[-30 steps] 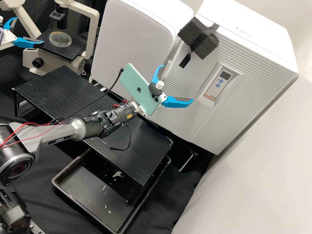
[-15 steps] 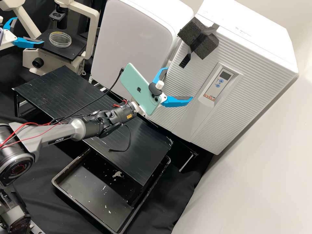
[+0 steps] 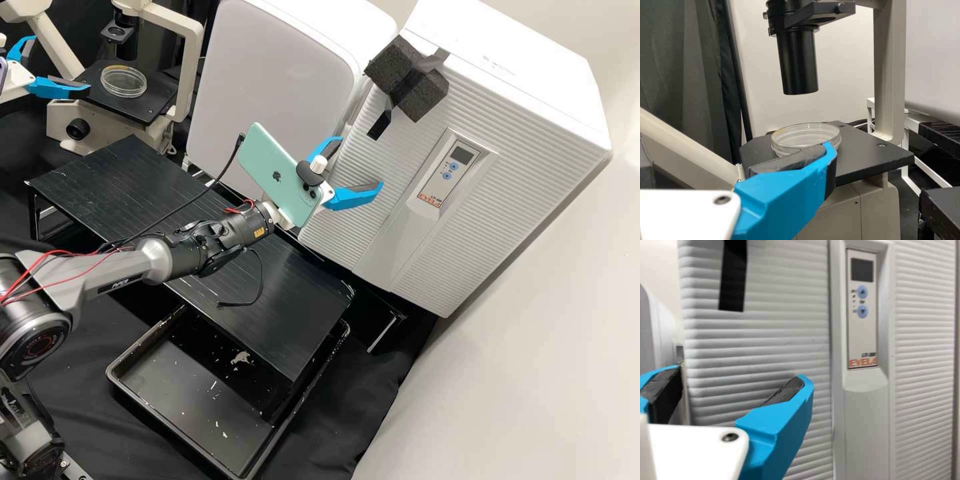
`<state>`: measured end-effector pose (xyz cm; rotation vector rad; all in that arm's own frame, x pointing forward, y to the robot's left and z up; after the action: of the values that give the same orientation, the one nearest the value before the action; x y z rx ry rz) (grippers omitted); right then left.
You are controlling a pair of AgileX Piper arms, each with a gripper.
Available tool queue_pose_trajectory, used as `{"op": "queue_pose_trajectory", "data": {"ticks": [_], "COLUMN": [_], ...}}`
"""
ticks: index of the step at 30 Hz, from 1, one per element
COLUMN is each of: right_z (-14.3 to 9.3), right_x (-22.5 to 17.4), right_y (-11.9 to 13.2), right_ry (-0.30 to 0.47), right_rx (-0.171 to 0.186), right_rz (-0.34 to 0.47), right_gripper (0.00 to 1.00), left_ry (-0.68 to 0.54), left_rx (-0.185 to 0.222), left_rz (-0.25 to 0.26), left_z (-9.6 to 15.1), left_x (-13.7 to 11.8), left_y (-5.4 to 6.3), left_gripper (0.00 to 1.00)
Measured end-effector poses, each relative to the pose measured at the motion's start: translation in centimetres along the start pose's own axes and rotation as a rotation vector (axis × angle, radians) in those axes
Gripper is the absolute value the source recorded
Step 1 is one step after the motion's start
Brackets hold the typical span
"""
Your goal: Open the incubator door
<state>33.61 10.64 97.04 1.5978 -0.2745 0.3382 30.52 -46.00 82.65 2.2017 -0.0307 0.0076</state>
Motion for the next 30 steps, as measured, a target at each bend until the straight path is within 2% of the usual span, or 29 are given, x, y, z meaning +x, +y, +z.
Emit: {"op": "queue_pose_trajectory", "data": {"ticks": [4, 5, 13, 30], "right_z": [-0.19, -0.26, -0.35, -0.38], "right_x": [-0.03, 0.04, 0.36, 0.36], "right_y": [-0.24, -0.21, 0.20, 0.23], "right_ry": [0.004, 0.002, -0.023, -0.022], "right_rx": [-0.039, -0.050, -0.026, -0.038], "right_rz": [-0.007, -0.012, 0.009, 0.010], "right_gripper": [1.00, 0.00, 0.00, 0.00], "left_ry": [0.000, 0.000, 0.000, 0.000], "left_rx": [0.000, 0.000, 0.000, 0.000], "left_rz": [0.000, 0.000, 0.000, 0.000], "left_z": [0.00, 0.00, 0.00, 0.00], "left_x": [0.00, 0.00, 0.00, 0.00], "left_y": [0.00, 0.00, 0.00, 0.00], "left_gripper": [1.00, 1.00, 1.00, 1.00]}}
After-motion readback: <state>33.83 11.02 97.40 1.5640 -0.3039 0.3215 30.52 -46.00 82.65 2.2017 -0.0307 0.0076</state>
